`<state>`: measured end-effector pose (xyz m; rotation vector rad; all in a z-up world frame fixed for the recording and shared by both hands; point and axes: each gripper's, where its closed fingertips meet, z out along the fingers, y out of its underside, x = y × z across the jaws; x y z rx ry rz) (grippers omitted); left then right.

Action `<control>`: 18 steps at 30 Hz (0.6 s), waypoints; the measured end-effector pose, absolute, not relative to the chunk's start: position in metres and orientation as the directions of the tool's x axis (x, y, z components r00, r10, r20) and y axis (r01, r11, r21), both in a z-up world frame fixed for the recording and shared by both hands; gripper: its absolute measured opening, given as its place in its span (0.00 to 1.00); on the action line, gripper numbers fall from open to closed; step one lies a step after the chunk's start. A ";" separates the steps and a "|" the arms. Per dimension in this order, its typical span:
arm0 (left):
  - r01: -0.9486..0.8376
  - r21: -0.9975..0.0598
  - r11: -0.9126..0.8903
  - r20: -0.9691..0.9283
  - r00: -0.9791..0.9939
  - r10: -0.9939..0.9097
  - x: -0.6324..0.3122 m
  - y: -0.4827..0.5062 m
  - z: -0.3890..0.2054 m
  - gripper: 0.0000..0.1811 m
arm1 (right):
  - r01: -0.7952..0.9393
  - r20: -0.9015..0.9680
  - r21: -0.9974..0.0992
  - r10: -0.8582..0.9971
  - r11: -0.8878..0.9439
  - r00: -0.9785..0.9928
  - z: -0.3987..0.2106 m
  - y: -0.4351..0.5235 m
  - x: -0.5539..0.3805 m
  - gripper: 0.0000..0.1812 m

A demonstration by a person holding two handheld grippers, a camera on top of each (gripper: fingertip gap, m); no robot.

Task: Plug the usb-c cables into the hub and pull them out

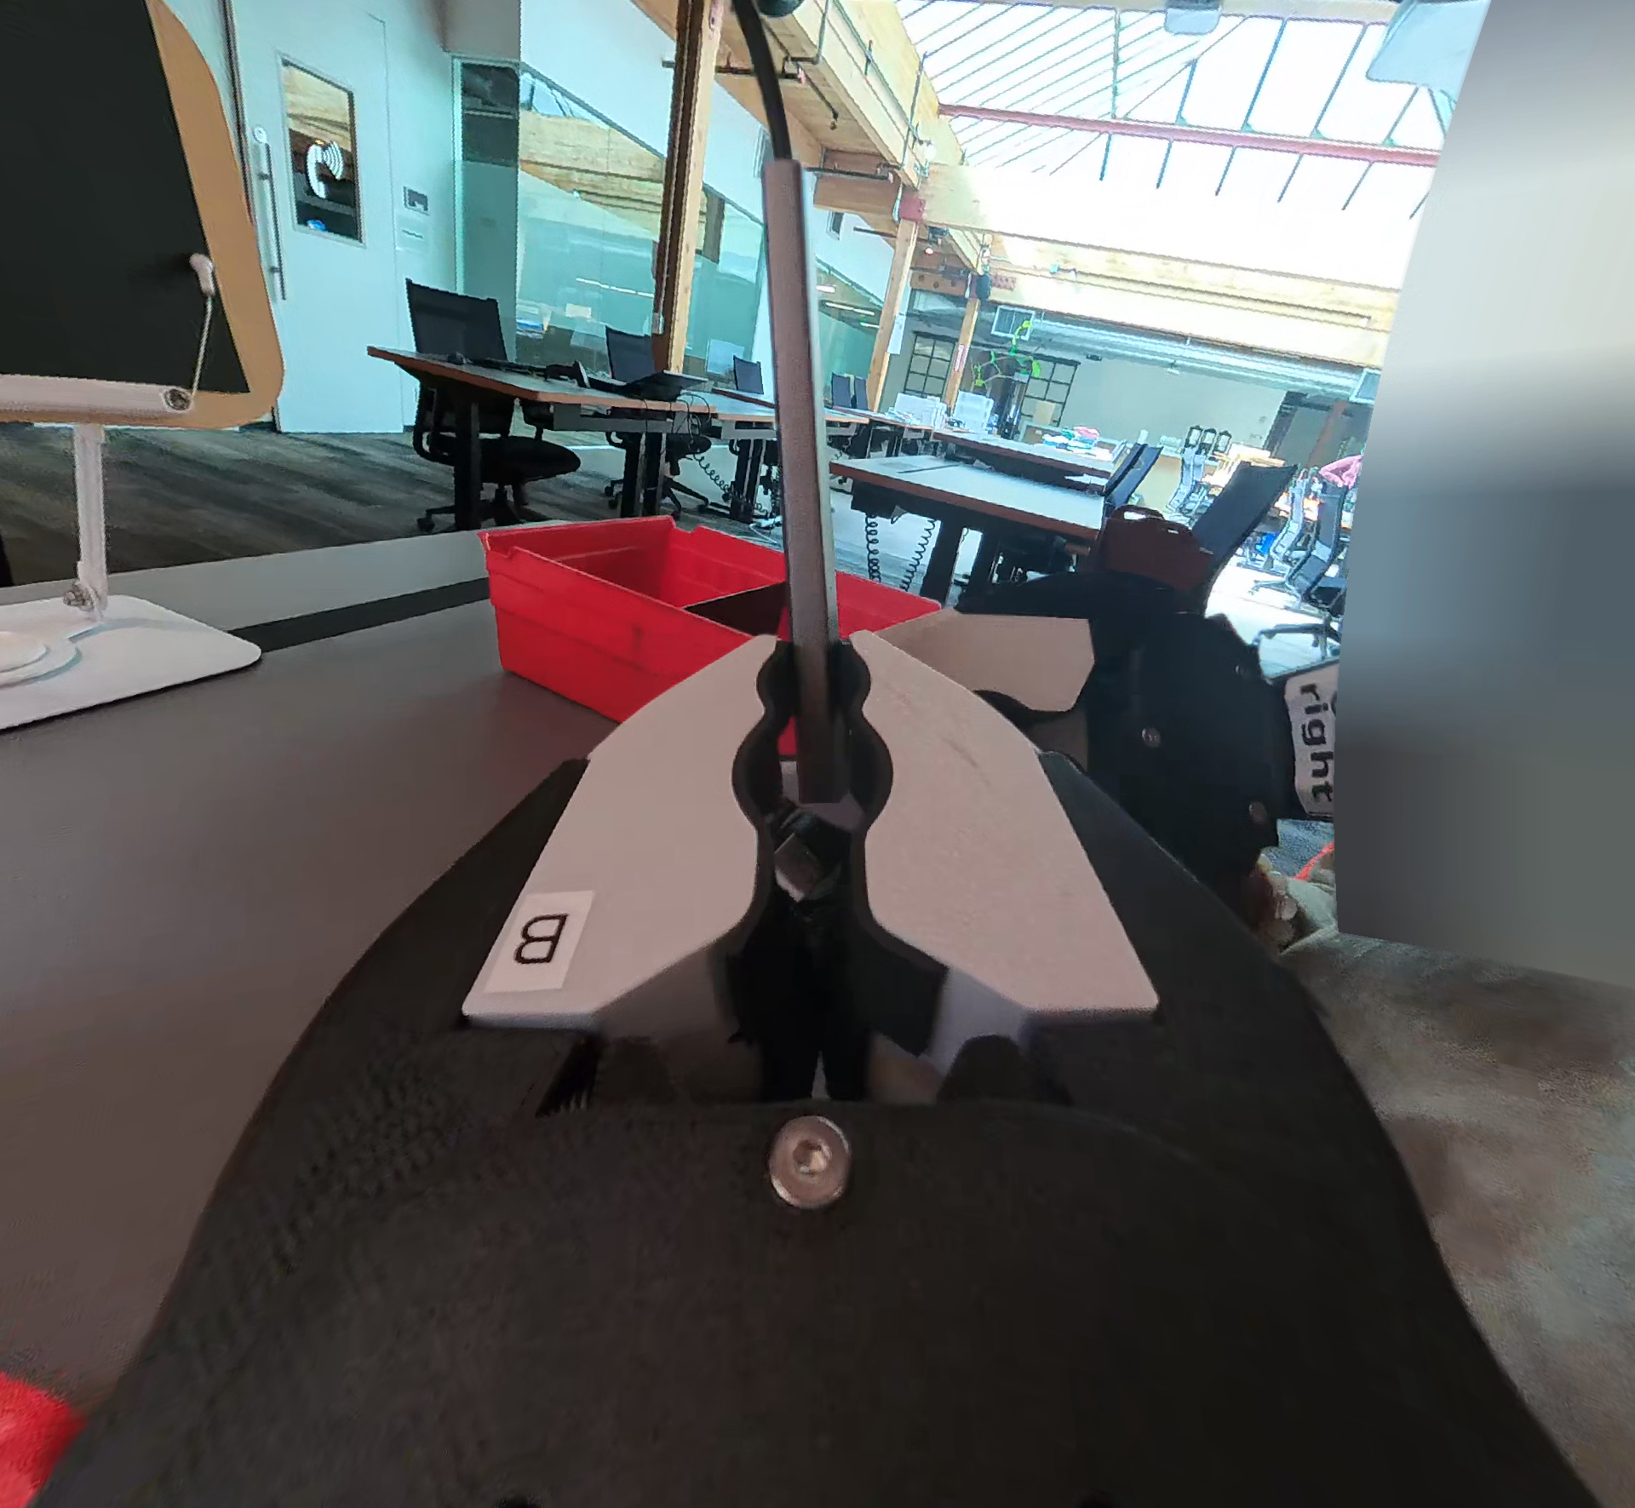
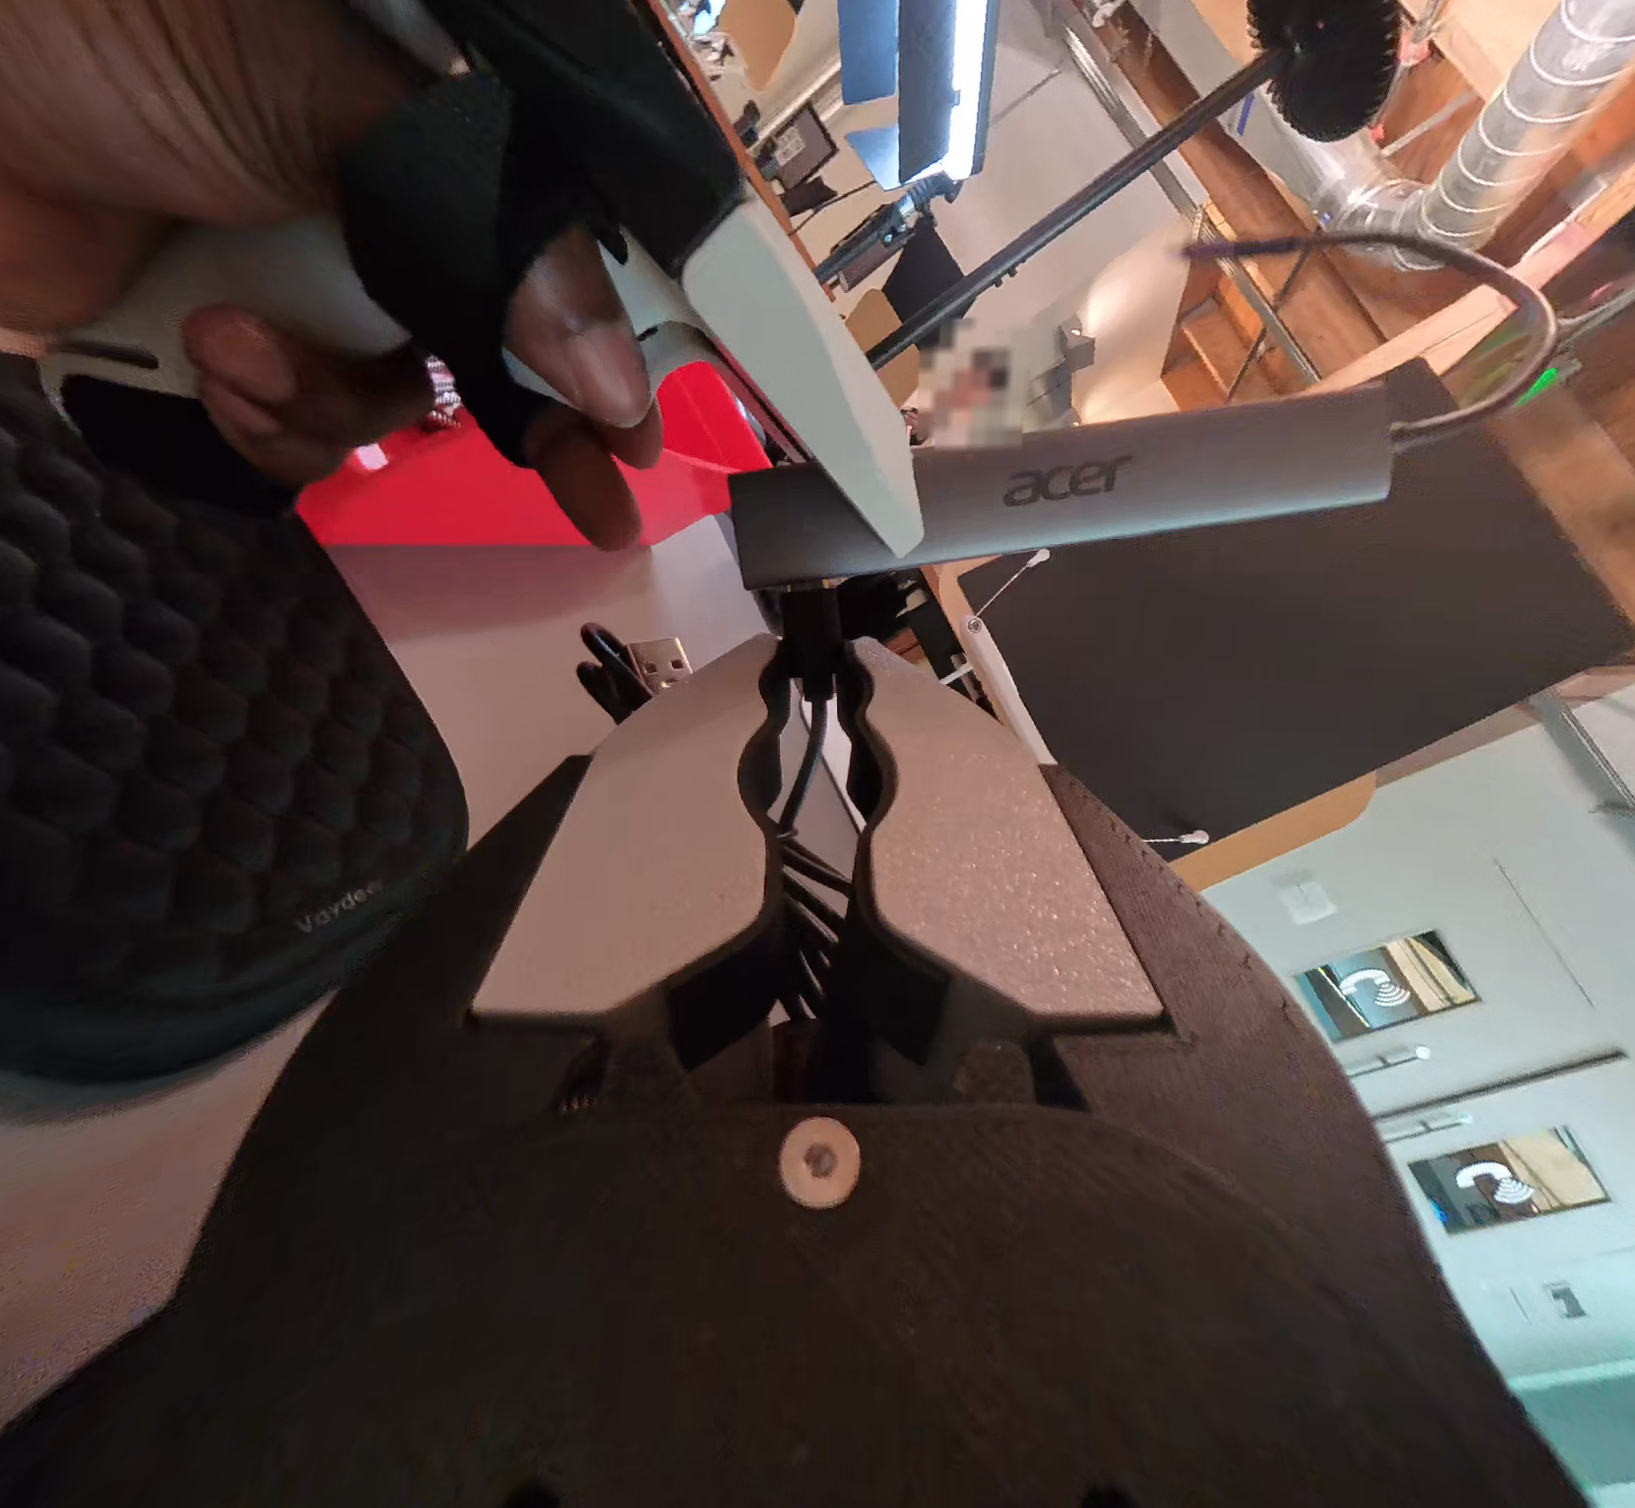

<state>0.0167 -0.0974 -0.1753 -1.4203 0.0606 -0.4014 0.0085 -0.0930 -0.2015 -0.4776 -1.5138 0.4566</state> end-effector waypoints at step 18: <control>0.294 -0.929 0.223 0.182 0.891 -0.416 0.019 -0.104 -0.156 0.08 | -0.069 0.704 -0.698 0.701 0.712 0.112 -0.178 -0.093 0.014 0.05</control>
